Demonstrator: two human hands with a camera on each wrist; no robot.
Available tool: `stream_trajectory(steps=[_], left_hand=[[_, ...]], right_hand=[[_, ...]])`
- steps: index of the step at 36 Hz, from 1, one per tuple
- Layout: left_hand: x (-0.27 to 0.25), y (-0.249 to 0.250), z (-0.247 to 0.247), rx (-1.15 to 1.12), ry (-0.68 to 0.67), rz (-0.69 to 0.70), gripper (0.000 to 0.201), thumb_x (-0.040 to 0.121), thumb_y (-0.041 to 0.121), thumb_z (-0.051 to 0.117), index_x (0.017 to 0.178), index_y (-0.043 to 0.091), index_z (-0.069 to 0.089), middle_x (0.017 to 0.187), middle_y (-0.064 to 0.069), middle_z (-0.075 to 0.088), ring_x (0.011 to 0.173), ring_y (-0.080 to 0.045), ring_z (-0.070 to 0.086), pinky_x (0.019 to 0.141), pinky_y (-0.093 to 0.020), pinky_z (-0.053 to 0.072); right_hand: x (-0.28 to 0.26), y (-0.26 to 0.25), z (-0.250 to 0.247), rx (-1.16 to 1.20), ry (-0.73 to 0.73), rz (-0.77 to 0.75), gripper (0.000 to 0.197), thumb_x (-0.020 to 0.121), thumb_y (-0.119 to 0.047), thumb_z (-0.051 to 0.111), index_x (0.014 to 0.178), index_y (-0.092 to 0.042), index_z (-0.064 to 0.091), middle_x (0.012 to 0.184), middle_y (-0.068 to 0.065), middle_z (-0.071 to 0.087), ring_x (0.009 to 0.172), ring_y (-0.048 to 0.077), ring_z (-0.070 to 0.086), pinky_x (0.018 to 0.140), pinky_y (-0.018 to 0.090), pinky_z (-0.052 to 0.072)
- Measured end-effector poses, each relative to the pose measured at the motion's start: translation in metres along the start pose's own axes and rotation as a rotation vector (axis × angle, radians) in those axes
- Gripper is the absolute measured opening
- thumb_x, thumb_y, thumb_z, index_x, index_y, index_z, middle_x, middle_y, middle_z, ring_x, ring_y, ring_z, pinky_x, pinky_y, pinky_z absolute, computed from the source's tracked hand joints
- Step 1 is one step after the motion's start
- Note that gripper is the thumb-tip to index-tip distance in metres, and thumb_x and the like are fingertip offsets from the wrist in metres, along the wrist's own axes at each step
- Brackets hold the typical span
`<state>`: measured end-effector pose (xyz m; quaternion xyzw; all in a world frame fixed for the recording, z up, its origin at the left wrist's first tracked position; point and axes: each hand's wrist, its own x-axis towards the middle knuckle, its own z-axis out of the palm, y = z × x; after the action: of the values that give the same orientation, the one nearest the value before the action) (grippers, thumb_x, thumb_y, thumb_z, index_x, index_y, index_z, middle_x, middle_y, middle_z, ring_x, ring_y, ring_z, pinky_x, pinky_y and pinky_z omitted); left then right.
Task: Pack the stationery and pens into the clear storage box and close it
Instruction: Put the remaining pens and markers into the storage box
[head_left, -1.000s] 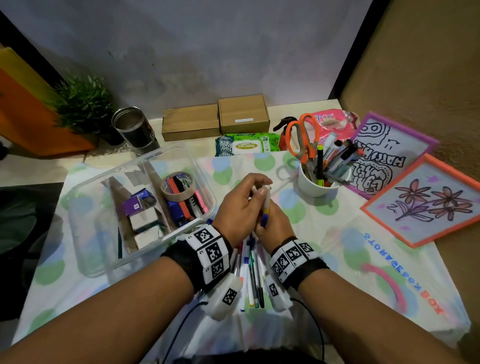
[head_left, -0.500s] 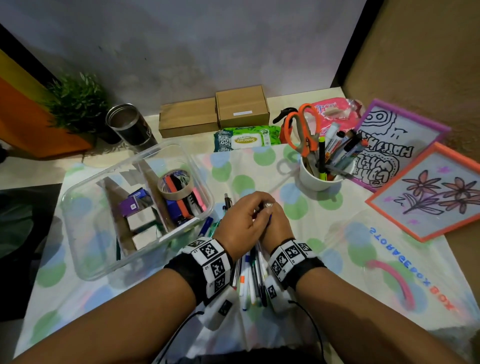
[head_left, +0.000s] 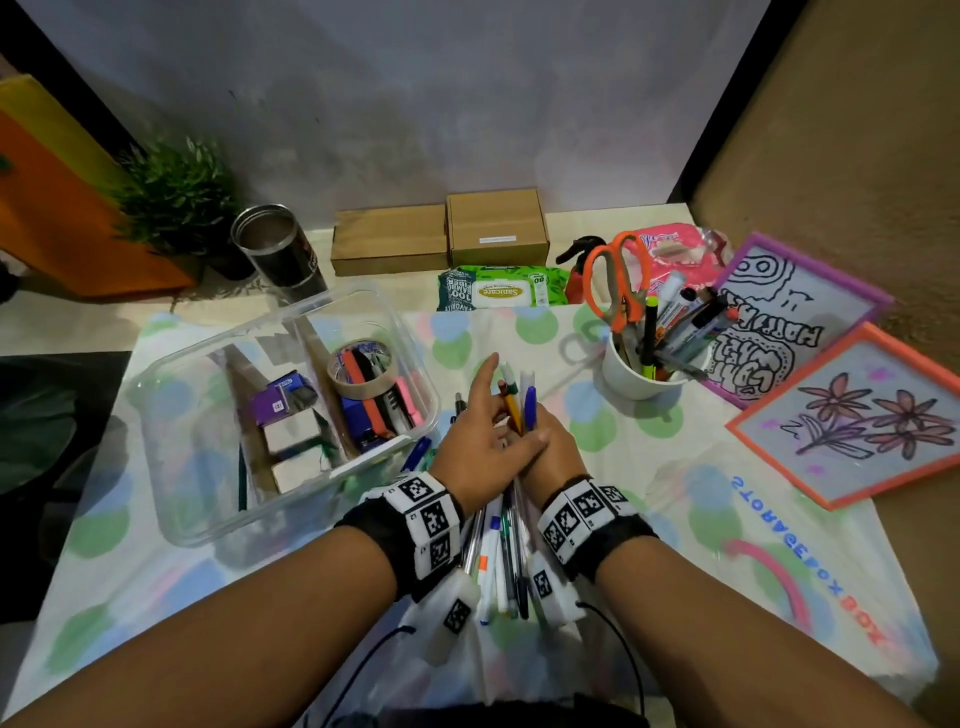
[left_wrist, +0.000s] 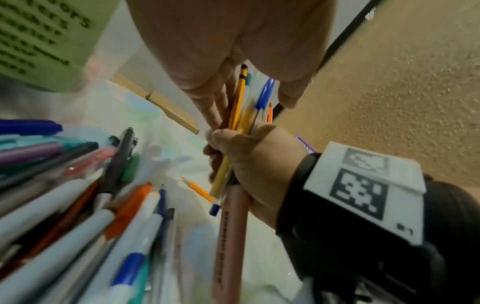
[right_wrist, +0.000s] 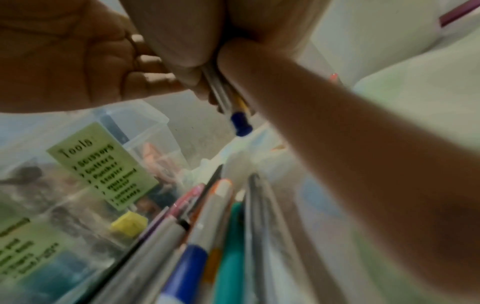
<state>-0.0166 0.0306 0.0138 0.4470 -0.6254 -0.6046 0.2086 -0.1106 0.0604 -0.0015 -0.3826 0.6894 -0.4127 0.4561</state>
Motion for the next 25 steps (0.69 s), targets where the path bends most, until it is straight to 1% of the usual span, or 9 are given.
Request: stream_trajectory(steps=[3,6,9,12,15,19,21,23,25], left_hand=[[0.001,0.007,0.000,0.083,0.083,-0.004,0.064,0.089,0.028,0.061,0.143,0.022,0.028,0.121,0.007,0.059,0.115,-0.016,0.059,0.099,-0.031,0.046],[0.002,0.018,-0.005,0.190,0.157,0.040,0.043,0.093,0.032,0.054,0.131,0.016,0.043,0.112,0.000,0.064,0.107,-0.019,0.061,0.092,-0.035,0.049],[0.001,0.026,-0.014,0.222,0.182,0.054,0.037,0.094,0.031,0.052,0.126,0.013,0.046,0.099,0.002,0.062,0.093,-0.016,0.060,0.079,-0.027,0.045],[-0.001,0.027,-0.020,0.226,0.211,0.064,0.030,0.093,0.029,0.054,0.118,0.012,0.049,0.087,0.001,0.061,0.080,-0.015,0.058,0.070,-0.022,0.041],[-0.006,0.023,-0.022,0.219,0.191,0.045,0.031,0.092,0.027,0.057,0.119,0.017,0.048,0.078,0.009,0.058,0.070,-0.005,0.055,0.058,-0.007,0.037],[-0.011,0.021,-0.021,0.128,0.169,0.036,0.034,0.091,0.022,0.058,0.123,0.015,0.050,0.098,0.002,0.067,0.088,-0.011,0.061,0.075,-0.020,0.046],[-0.012,0.020,-0.021,0.091,0.186,0.019,0.029,0.093,0.019,0.055,0.120,0.011,0.050,0.094,0.005,0.065,0.090,-0.012,0.061,0.075,-0.018,0.047],[-0.014,0.020,-0.020,0.053,0.230,-0.007,0.024,0.094,0.015,0.050,0.117,0.007,0.048,0.090,0.005,0.066,0.090,-0.015,0.063,0.081,-0.026,0.051],[-0.014,0.020,-0.019,0.001,0.300,-0.031,0.021,0.095,0.013,0.046,0.115,0.006,0.046,0.089,-0.001,0.067,0.092,-0.017,0.065,0.086,-0.029,0.051]], right_hand=[[0.000,-0.010,0.001,-0.128,0.001,-0.024,0.017,0.094,-0.008,0.047,0.097,-0.002,0.063,0.073,0.002,0.063,0.060,-0.001,0.057,0.052,0.005,0.043],[-0.002,-0.010,0.001,-0.332,0.010,-0.070,0.026,0.091,-0.013,0.049,0.113,-0.011,0.062,0.098,0.008,0.070,0.087,0.018,0.064,0.067,0.019,0.047],[-0.008,-0.023,0.004,-0.392,0.009,-0.075,0.035,0.087,-0.007,0.051,0.122,-0.007,0.057,0.111,0.014,0.068,0.103,0.028,0.063,0.079,0.024,0.046],[-0.011,-0.030,0.011,-0.433,0.007,-0.018,0.034,0.086,-0.002,0.051,0.119,-0.003,0.057,0.111,0.017,0.067,0.103,0.031,0.063,0.074,0.023,0.044],[-0.015,-0.030,0.018,-0.433,0.000,0.024,0.025,0.090,-0.005,0.049,0.110,0.000,0.062,0.105,0.021,0.068,0.098,0.033,0.064,0.071,0.027,0.046],[-0.018,-0.029,0.024,-0.431,-0.023,0.002,0.021,0.090,-0.007,0.050,0.102,0.002,0.065,0.098,0.022,0.069,0.091,0.032,0.065,0.068,0.027,0.045],[-0.019,-0.028,0.026,-0.413,-0.032,0.002,0.021,0.090,-0.007,0.050,0.101,0.001,0.065,0.095,0.020,0.069,0.083,0.027,0.063,0.065,0.024,0.040],[-0.018,-0.027,0.027,-0.377,-0.054,0.010,0.019,0.089,-0.009,0.050,0.097,-0.001,0.066,0.089,0.016,0.069,0.077,0.020,0.057,0.066,0.022,0.039],[-0.017,-0.025,0.026,-0.351,-0.091,0.038,0.015,0.088,-0.012,0.051,0.079,-0.010,0.064,0.074,0.005,0.062,0.072,0.017,0.053,0.065,0.023,0.039]])
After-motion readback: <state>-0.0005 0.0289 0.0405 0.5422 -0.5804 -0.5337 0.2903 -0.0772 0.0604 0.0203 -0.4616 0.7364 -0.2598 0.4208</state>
